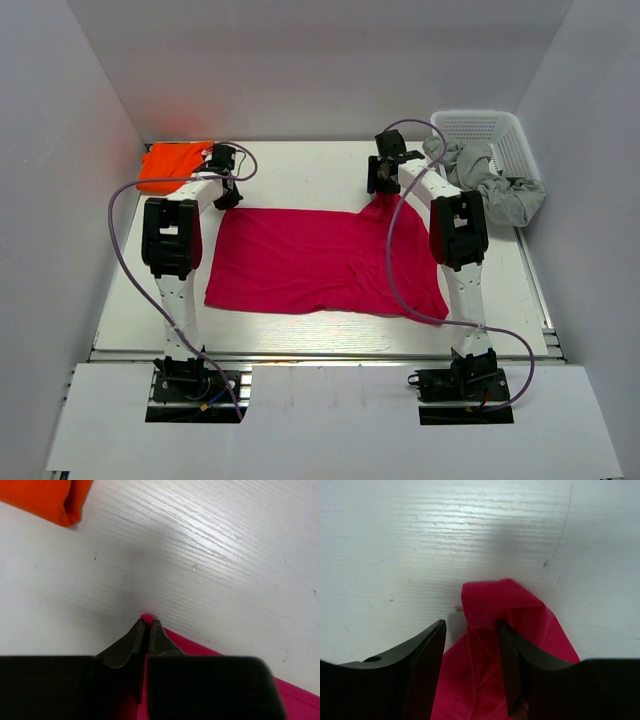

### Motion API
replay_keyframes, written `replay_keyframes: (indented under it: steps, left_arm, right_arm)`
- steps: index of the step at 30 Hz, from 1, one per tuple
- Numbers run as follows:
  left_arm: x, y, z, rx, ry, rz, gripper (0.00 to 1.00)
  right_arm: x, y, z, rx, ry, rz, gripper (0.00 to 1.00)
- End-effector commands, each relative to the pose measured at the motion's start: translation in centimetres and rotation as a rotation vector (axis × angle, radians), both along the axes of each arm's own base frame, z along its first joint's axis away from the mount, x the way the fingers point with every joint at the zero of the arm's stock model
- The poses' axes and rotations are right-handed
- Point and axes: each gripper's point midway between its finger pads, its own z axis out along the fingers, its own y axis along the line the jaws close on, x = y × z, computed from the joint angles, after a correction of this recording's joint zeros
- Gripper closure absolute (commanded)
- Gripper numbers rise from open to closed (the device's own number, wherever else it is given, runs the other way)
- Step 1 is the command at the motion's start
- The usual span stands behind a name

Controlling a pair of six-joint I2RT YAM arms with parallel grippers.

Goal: Fold and stack the t-shirts
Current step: Grap the side of the flattened tshirt furthest away from the robot with both arms

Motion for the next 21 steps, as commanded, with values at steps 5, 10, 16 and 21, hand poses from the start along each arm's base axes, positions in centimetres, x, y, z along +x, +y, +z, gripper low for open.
replay_keyframes:
  steps: [5, 10, 16, 21]
  left_arm:
    - [-0.9, -0.2, -0.4, -0.023, 0.011, -0.037, 1.0]
    - [-0.4, -0.3, 1.3, -0.023, -0.028, -0.058, 1.0]
    - [-1.0, -0.4, 3.4, -0.03, -0.101, -0.071, 1.0]
    - [-2.8, -0.5, 4.9, -0.025, -0.136, -0.076, 1.0]
  right_arm:
    - [-0.8, -0.9, -0.2, -0.019, 0.027, -0.05, 0.46]
    - [-0.5, 0.0, 1.2, 0.043, 0.018, -0.06, 1.0]
    - [-0.7, 0.0, 6.9, 0.109, -0.104, -0.094, 1.0]
    - [-4.9, -1.7, 7.2, 0.118, -0.06, -0.177, 1.0]
